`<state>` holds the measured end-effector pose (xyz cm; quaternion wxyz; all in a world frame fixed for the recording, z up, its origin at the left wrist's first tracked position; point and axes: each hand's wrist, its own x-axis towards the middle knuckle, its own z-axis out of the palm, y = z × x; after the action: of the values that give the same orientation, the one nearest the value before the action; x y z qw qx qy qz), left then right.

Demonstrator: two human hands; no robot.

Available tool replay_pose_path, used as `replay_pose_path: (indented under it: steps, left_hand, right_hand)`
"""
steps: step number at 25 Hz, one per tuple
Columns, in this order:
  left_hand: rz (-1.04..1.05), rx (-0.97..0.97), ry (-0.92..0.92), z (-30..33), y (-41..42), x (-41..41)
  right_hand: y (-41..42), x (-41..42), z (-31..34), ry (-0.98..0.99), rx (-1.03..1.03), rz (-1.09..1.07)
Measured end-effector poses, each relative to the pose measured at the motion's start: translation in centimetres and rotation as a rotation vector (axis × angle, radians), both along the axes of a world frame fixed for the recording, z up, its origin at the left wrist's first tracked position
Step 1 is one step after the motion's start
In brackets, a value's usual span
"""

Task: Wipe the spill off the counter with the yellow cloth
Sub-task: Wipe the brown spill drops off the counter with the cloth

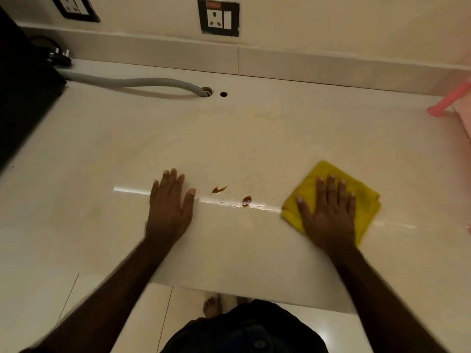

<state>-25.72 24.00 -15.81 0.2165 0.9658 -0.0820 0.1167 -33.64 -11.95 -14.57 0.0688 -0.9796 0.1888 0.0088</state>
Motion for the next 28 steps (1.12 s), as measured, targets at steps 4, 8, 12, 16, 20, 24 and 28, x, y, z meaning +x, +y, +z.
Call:
replay_pose_path:
  steps: [4, 8, 12, 16, 20, 24, 28]
  left_hand:
    - [-0.047, 0.114, 0.159, -0.8, 2.2, 1.8]
    - [-0.068, 0.169, 0.217, -1.2, 2.7, 2.0]
    - [-0.055, 0.159, 0.209, -1.1, 2.4, 2.0]
    - [-0.057, 0.153, 0.216, -1.0, 2.2, 2.0]
    - [-0.058, 0.153, 0.200, -0.9, 2.3, 1.9]
    - [-0.064, 0.146, 0.170, -1.2, 2.0, 2.0]
    - [-0.055, 0.139, 0.169, -1.5, 2.2, 2.0]
  right_hand:
    - [-0.7, 5.9, 0.5, 0.137, -0.033, 0.326]
    - [-2.0, -0.8, -0.3, 0.069, -0.086, 0.447]
    - [3.5, -8.3, -1.6, 0.022, -0.084, 0.195]
    - [9.1, -9.1, -1.6, 0.015, -0.036, 0.105]
    - [8.2, -6.8, -1.1, -0.020, 0.078, -0.153]
    - [2.3, 1.2, 0.5, -0.066, 0.076, -0.289]
    - [0.6, 8.7, 0.7, 0.038, 0.044, 0.065]
